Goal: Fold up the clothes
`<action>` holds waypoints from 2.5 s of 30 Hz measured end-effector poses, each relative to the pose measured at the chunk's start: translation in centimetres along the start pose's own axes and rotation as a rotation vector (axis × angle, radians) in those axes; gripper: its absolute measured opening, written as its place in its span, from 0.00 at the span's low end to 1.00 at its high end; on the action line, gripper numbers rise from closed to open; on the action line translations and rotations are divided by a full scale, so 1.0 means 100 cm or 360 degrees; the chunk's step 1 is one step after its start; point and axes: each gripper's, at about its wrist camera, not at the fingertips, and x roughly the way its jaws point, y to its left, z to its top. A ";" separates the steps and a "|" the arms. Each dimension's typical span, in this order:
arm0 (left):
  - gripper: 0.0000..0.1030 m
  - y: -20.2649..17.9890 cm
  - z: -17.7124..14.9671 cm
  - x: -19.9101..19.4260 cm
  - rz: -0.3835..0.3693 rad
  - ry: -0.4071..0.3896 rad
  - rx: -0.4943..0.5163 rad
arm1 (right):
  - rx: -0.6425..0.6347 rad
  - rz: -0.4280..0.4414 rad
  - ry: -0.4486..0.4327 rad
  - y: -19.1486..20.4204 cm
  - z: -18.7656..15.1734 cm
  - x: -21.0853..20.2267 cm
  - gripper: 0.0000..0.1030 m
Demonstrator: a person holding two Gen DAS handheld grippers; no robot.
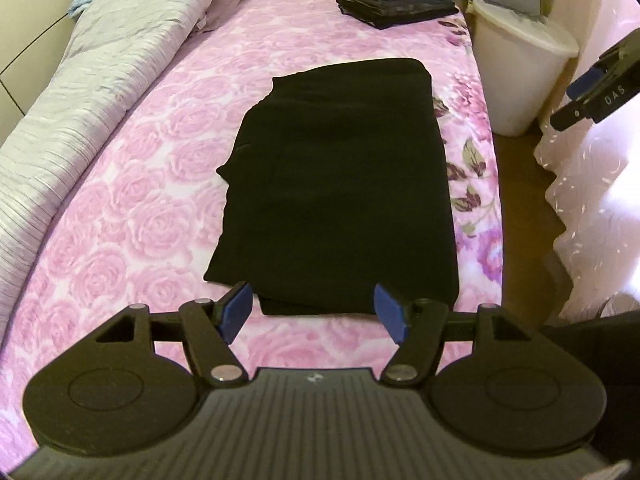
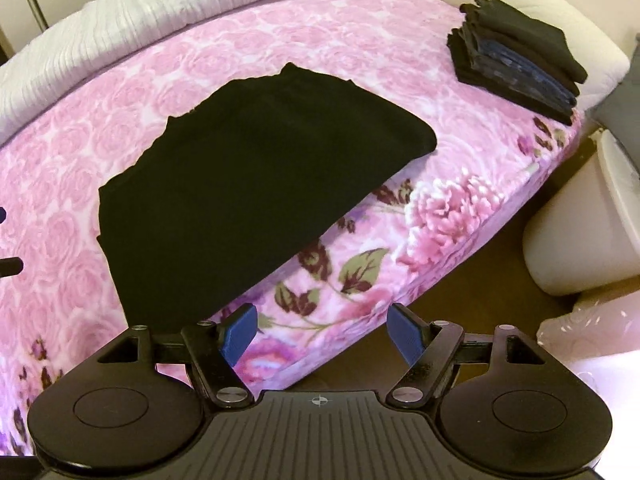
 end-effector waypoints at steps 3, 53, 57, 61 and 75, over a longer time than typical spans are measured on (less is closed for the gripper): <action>0.61 0.004 -0.002 -0.002 0.0005 -0.0005 0.0006 | 0.0041 0.0005 -0.0021 -0.001 -0.004 -0.004 0.73; 0.09 -0.003 -0.085 0.165 0.0189 -0.0312 0.1668 | -0.1759 0.0107 -0.0475 0.169 -0.084 0.106 0.12; 0.07 0.001 -0.073 0.154 0.0180 -0.0288 0.1683 | -0.1773 0.0162 -0.0447 0.176 -0.092 0.087 0.11; 0.07 -0.003 -0.077 0.115 0.0093 -0.0161 0.1648 | -0.1734 0.0284 -0.0413 0.180 -0.102 0.062 0.11; 0.09 0.007 0.158 0.092 -0.0027 -0.0014 0.1633 | -0.0798 0.0731 -0.0499 0.036 0.034 0.003 0.11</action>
